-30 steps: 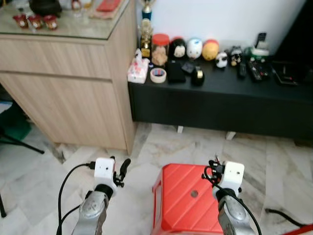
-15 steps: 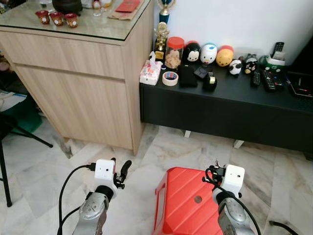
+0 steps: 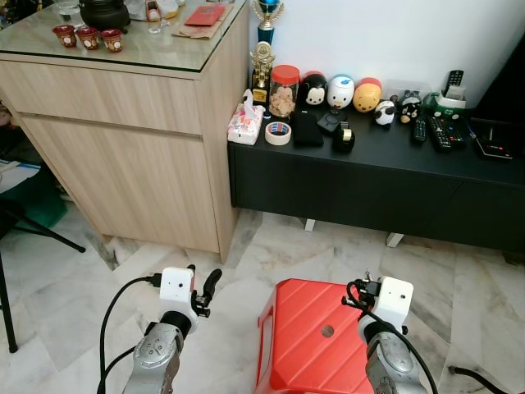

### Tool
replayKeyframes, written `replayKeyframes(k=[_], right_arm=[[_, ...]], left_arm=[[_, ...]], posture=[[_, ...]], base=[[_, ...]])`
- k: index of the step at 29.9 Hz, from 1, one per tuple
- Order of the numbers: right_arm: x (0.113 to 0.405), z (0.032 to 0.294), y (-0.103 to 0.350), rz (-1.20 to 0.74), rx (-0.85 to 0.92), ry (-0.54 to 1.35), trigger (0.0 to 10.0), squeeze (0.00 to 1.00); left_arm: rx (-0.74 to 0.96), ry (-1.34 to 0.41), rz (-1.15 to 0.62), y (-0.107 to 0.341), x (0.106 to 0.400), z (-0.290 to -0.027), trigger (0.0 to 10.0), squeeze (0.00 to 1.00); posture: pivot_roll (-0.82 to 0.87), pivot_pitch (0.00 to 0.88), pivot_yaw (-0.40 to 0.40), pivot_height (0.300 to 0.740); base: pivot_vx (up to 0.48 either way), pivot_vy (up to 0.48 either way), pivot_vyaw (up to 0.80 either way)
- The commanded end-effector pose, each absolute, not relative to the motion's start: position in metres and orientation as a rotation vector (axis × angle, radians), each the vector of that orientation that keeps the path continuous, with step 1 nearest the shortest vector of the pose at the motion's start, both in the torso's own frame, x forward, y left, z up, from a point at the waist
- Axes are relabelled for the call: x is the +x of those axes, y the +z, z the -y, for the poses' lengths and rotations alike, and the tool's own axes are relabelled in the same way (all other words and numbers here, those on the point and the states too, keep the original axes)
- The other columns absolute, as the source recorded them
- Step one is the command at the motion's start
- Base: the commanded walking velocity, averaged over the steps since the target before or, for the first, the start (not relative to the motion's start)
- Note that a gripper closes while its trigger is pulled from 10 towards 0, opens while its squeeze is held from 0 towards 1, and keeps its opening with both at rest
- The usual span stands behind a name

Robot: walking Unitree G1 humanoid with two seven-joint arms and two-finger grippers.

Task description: Hang keys on a hook

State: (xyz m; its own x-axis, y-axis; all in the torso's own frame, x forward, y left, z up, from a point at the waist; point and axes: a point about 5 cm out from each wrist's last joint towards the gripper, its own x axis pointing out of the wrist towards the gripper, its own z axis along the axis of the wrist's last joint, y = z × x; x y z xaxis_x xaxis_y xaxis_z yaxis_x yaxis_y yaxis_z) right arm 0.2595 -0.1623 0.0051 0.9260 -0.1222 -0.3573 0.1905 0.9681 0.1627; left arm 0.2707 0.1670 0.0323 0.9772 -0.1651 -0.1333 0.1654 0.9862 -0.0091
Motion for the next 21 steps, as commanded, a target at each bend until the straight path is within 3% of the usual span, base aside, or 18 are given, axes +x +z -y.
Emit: replayKeyframes(k=[1,12,21], right_arm=[[0.261,0.1658,0.0083,-0.338,0.197,-0.179,10.0,0.0],[0.2615,0.1671,0.0079,-0.334,0.198,-0.191,10.0,0.0],[0.2618,0.1662,0.0062,-0.341,0.198,-0.184,10.0,0.0]], left_arm=[[-0.008,-0.169,-0.13,0.0309,0.2674,-0.1664,10.0,0.0],[-0.013,-0.166,-0.128,0.0313,0.2675,-0.1668,10.0,0.0],[-0.02,-0.166,-0.129,0.0312,0.2674,-0.1663,10.0,0.0]], posture=[[0.02,0.059,-0.077,0.74],[0.02,0.058,-0.078,0.74],[0.02,0.058,-0.078,0.74]], base=[[0.0,0.0,0.0],[0.0,0.0,-0.09],[-0.279,0.0,0.0]])
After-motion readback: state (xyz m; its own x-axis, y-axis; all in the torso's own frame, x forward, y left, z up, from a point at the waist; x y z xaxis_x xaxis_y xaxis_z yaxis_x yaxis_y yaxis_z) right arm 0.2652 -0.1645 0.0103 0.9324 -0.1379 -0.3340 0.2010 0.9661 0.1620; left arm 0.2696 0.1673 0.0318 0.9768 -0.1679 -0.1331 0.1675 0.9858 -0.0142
